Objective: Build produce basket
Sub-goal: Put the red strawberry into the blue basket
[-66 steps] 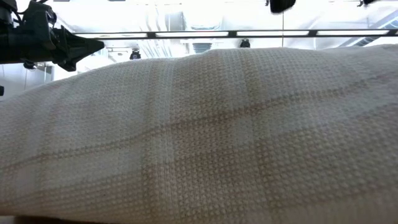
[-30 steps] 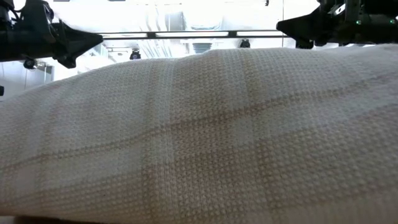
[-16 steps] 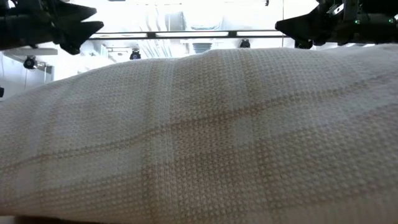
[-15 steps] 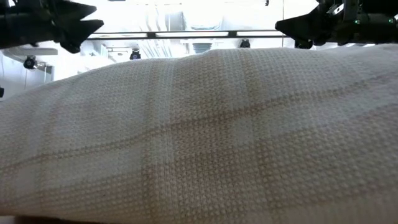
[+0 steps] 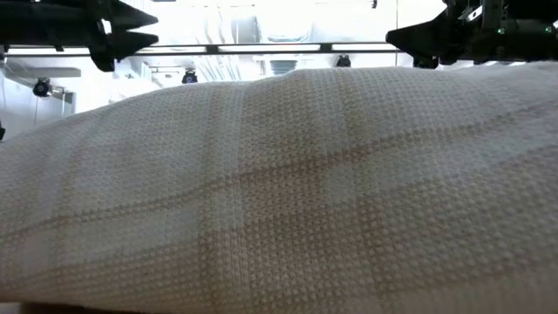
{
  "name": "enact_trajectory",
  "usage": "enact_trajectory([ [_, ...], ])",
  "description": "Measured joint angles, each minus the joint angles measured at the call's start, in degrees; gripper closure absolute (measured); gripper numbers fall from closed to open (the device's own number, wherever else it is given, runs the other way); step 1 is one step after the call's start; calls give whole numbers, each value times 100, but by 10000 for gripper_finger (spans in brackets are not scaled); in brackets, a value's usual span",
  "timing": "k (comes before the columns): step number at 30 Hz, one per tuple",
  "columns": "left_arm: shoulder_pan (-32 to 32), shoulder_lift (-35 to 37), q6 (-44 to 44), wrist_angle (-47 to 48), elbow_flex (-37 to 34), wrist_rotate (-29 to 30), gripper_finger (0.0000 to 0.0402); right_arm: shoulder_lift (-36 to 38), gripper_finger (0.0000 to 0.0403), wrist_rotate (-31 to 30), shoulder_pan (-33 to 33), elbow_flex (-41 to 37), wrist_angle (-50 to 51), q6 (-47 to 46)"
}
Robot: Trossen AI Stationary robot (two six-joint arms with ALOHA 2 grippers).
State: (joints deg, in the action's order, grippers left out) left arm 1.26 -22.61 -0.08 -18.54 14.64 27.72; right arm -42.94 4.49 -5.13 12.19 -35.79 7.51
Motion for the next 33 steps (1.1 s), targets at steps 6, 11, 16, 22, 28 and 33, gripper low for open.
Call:
enact_trajectory([
  [6,0,-364,131,793,413,-76,162,0,394,-2,-2,-1,114,4],
  [11,0,-665,719,1742,1016,-78,162,0,394,-2,-2,-1,131,11],
  [16,0,-1125,2056,3361,1803,-4,162,0,394,-2,-2,-1,129,20],
  [22,0,-1798,3819,5192,2569,11,162,0,394,-4,-2,-1,131,20],
  [28,0,-2486,5250,6532,3170,-383,162,0,394,-3,-2,-1,129,19],
  [33,2,-3144,5854,7192,3389,-837,162,0,394,-4,-2,-1,161,20],
])
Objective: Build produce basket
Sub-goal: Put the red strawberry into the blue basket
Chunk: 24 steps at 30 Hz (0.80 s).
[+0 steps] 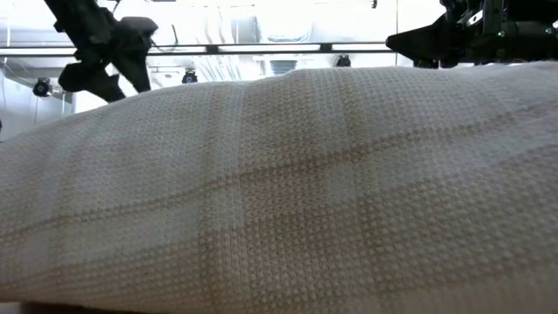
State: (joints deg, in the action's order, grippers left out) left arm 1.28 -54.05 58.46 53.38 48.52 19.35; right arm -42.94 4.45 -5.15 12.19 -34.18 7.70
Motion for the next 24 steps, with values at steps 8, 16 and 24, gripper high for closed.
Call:
enact_trajectory([
  [8,0,-945,424,180,45,-563,162,0,394,0,0,0,97,73],
  [16,0,-1835,568,181,45,-819,162,0,394,0,0,0,105,85],
  [24,0,-2589,571,180,45,-858,162,-2,394,0,0,0,143,85],
])
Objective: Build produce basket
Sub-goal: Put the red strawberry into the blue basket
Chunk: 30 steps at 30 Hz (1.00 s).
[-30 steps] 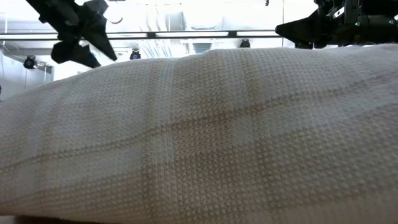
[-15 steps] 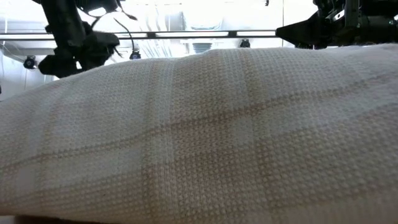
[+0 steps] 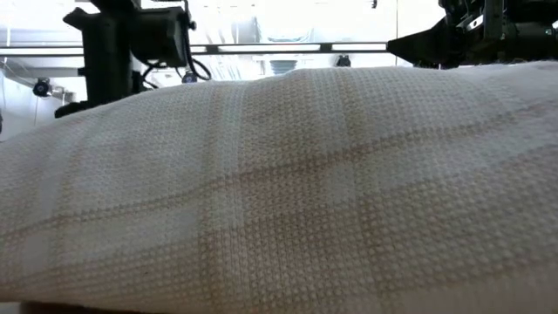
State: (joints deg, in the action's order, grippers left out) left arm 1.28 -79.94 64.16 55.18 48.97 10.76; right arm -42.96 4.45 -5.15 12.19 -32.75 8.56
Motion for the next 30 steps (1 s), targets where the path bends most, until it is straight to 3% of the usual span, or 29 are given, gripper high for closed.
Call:
enact_trajectory([
  [15,2,-1272,-38,-96,7,-166,162,0,394,0,0,0,0,0],
  [30,-15,-1176,-12,-309,39,-22,162,1,394,-2,-2,0,93,52],
])
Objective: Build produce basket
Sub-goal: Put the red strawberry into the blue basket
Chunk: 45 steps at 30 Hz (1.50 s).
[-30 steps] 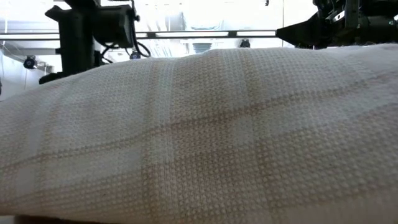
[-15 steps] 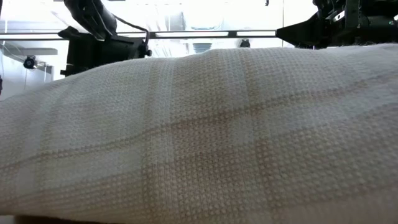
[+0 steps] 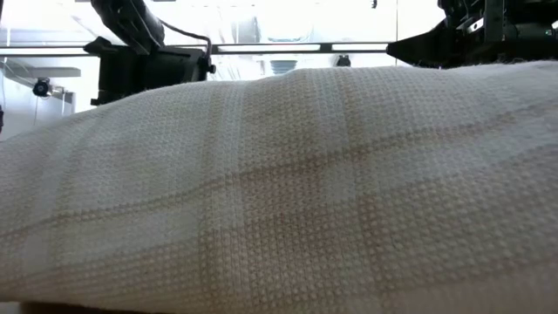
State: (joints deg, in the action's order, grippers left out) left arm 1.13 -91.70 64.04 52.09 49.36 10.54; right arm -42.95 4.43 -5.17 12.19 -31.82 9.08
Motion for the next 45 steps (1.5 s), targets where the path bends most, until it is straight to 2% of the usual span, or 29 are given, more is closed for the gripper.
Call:
enact_trajectory([
  [17,2,-9,-185,-86,-23,-17,167,1,394,0,0,0,3,-2],
  [20,2,-9,-184,-67,-23,-32,190,-1,394,0,0,0,3,-4],
  [28,7,-9,-461,16,-28,-37,286,-1,394,0,0,0,3,-4],
  [34,7,26,-691,129,-5,-39,294,-1,394,0,2,0,3,-2],
  [39,7,384,-862,711,124,91,294,-1,394,0,0,0,1,-2],
  [45,33,1232,-1242,798,230,759,294,-1,394,-2,0,0,-7,0],
])
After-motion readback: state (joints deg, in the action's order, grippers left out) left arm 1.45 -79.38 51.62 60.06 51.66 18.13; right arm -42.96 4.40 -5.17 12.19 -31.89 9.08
